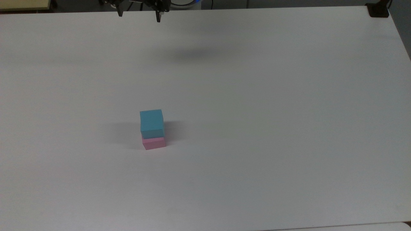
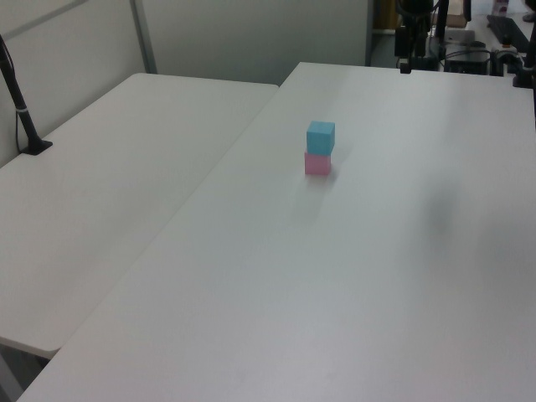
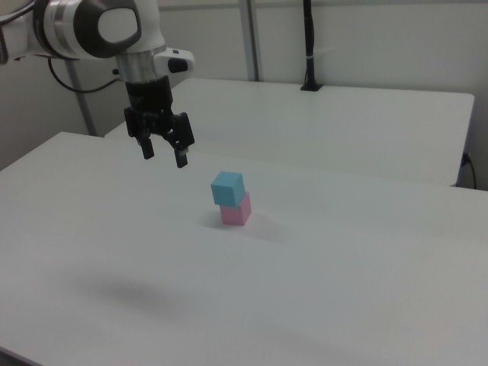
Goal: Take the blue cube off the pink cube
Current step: 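Move the open gripper down over the light-blue cube on the pink cube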
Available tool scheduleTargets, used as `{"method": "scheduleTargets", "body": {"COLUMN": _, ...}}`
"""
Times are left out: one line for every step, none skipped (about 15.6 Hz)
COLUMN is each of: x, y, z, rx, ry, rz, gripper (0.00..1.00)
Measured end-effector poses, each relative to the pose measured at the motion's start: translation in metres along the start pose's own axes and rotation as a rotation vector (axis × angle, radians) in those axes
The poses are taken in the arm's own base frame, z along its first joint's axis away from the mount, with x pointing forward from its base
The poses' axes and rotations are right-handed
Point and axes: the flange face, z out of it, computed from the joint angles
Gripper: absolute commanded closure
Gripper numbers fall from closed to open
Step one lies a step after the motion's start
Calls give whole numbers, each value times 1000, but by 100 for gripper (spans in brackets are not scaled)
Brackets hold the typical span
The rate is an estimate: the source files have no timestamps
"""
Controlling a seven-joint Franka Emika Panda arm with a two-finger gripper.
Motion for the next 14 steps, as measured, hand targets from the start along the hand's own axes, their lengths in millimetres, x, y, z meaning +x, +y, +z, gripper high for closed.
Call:
{"method": "scheduleTargets", "body": {"x": 0, "y": 0, "z": 0, "rx": 0, "ry": 0, "rz": 0, "gripper": 0}}
{"method": "scheduleTargets", "body": {"x": 2, "y": 0, "z": 0, "rx": 0, "ry": 12, "rz": -1, "gripper": 0}}
{"method": "scheduleTargets", "body": {"x": 6, "y": -1, "z": 1, "rx": 1, "ry": 31, "rz": -2, "gripper": 0}}
{"method": "scheduleTargets", "body": {"x": 10, "y": -3, "z": 3, "rx": 1, "ry": 37, "rz": -3, "gripper": 0}}
{"method": "scheduleTargets", "body": {"x": 13, "y": -4, "z": 7, "rx": 0, "ry": 36, "rz": -6, "gripper": 0}}
{"method": "scheduleTargets", "body": {"x": 14, "y": -5, "z": 9, "rx": -1, "ry": 34, "rz": -7, "gripper": 0}}
{"method": "scheduleTargets", "body": {"x": 15, "y": -5, "z": 10, "rx": -1, "ry": 33, "rz": -7, "gripper": 0}}
{"method": "scheduleTargets", "body": {"x": 15, "y": -5, "z": 10, "rx": -1, "ry": 33, "rz": -7, "gripper": 0}}
{"method": "scheduleTargets", "body": {"x": 15, "y": -5, "z": 10, "rx": -1, "ry": 33, "rz": -7, "gripper": 0}}
{"method": "scheduleTargets", "body": {"x": 15, "y": -5, "z": 10, "rx": -1, "ry": 34, "rz": -7, "gripper": 0}}
{"method": "scheduleTargets", "body": {"x": 15, "y": -5, "z": 9, "rx": -1, "ry": 35, "rz": -7, "gripper": 0}}
{"method": "scheduleTargets", "body": {"x": 15, "y": -5, "z": 9, "rx": -1, "ry": 36, "rz": -7, "gripper": 0}}
{"method": "scheduleTargets", "body": {"x": 16, "y": -5, "z": 8, "rx": 0, "ry": 43, "rz": -7, "gripper": 0}}
{"method": "scheduleTargets", "body": {"x": 17, "y": -5, "z": 8, "rx": 0, "ry": 51, "rz": -7, "gripper": 0}}
